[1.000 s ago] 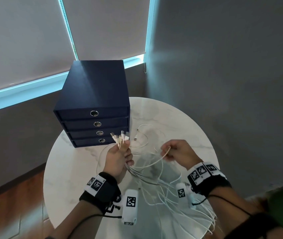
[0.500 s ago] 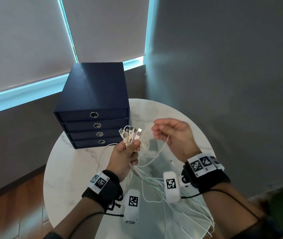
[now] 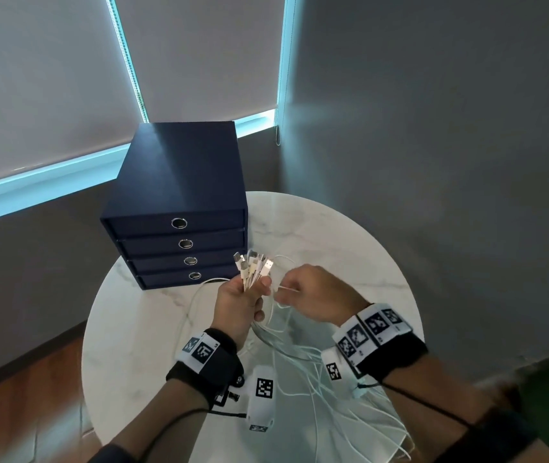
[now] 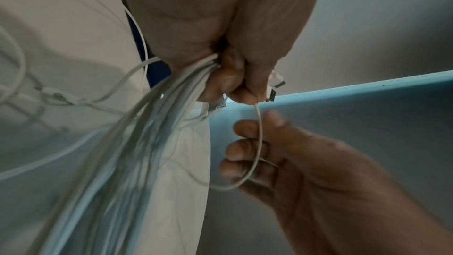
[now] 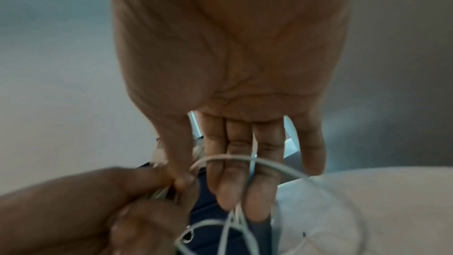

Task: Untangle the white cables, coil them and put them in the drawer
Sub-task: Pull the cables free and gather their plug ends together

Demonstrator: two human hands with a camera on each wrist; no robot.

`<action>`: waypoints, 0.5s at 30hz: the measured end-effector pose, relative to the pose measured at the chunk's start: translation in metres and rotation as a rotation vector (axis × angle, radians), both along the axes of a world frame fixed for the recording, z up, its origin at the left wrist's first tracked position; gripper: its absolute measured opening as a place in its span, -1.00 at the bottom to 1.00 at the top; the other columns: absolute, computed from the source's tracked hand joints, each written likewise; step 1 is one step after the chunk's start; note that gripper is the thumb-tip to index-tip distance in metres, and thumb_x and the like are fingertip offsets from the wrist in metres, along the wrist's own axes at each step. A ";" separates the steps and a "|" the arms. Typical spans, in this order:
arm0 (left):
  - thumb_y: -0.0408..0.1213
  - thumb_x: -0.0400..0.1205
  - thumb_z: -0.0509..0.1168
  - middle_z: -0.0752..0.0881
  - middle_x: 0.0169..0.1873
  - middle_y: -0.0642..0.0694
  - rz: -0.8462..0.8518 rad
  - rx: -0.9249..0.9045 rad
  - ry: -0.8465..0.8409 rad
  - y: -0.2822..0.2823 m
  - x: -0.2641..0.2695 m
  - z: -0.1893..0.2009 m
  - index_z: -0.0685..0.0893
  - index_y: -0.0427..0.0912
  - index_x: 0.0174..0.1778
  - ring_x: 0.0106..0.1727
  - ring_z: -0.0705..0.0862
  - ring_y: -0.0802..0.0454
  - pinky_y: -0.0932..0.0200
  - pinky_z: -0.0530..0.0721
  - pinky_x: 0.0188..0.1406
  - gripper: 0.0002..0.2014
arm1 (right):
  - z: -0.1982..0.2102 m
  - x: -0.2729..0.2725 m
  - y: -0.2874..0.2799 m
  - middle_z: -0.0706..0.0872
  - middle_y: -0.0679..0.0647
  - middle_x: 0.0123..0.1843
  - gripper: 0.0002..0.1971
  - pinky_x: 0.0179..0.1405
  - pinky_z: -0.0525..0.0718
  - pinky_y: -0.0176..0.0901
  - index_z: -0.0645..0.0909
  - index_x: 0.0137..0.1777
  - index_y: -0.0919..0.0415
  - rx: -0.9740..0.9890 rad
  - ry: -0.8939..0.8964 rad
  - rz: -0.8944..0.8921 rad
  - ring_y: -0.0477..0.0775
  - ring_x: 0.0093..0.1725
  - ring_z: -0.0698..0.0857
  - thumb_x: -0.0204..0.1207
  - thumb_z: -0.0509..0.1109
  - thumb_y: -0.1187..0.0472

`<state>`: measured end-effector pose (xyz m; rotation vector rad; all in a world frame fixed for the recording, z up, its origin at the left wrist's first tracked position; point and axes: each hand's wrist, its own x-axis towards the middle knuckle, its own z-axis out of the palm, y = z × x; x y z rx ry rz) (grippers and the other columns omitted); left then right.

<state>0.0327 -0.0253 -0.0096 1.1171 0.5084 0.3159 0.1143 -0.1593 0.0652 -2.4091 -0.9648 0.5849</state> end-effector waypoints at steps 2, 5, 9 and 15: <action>-0.40 0.67 0.37 0.63 -0.40 -0.08 -0.016 -0.011 -0.009 -0.001 0.000 0.003 0.64 -0.23 -0.14 -0.57 0.30 0.12 0.23 0.34 -0.61 -0.92 | -0.006 -0.003 0.008 0.75 -0.02 -0.29 -0.76 -0.28 0.59 -0.12 0.72 -0.27 0.12 0.069 0.007 0.008 -0.04 -0.33 0.66 0.59 0.32 0.13; -0.38 0.66 0.36 0.61 -0.37 -0.06 -0.002 -0.074 -0.034 0.005 -0.005 0.003 0.62 -0.25 -0.10 -0.57 0.28 0.13 0.25 0.31 -0.61 -0.95 | -0.009 0.013 0.005 0.71 -0.14 -0.37 -0.70 -0.38 0.52 -0.22 0.74 -0.29 0.14 0.342 0.117 -0.120 -0.13 -0.49 0.55 0.65 0.28 0.24; -0.36 0.66 0.37 0.64 -0.35 -0.04 -0.016 -0.103 -0.033 0.011 -0.009 -0.002 0.63 -0.25 -0.08 -0.59 0.28 0.16 0.26 0.32 -0.62 -0.94 | 0.005 0.042 -0.006 0.69 -0.21 -0.41 -0.64 -0.29 0.49 -0.15 0.69 -0.40 0.08 0.620 0.122 -0.332 -0.15 -0.48 0.50 0.61 0.26 0.34; -0.35 0.64 0.41 0.63 -0.34 -0.05 0.050 -0.216 0.062 0.020 -0.016 -0.018 0.66 -0.20 -0.10 -0.57 0.30 0.16 0.29 0.32 -0.65 -0.95 | 0.056 0.076 -0.031 0.50 -0.03 -0.53 -0.71 -0.55 0.35 -0.28 0.55 -0.28 0.20 1.214 0.339 -0.745 -0.09 -0.62 0.29 0.67 0.19 0.39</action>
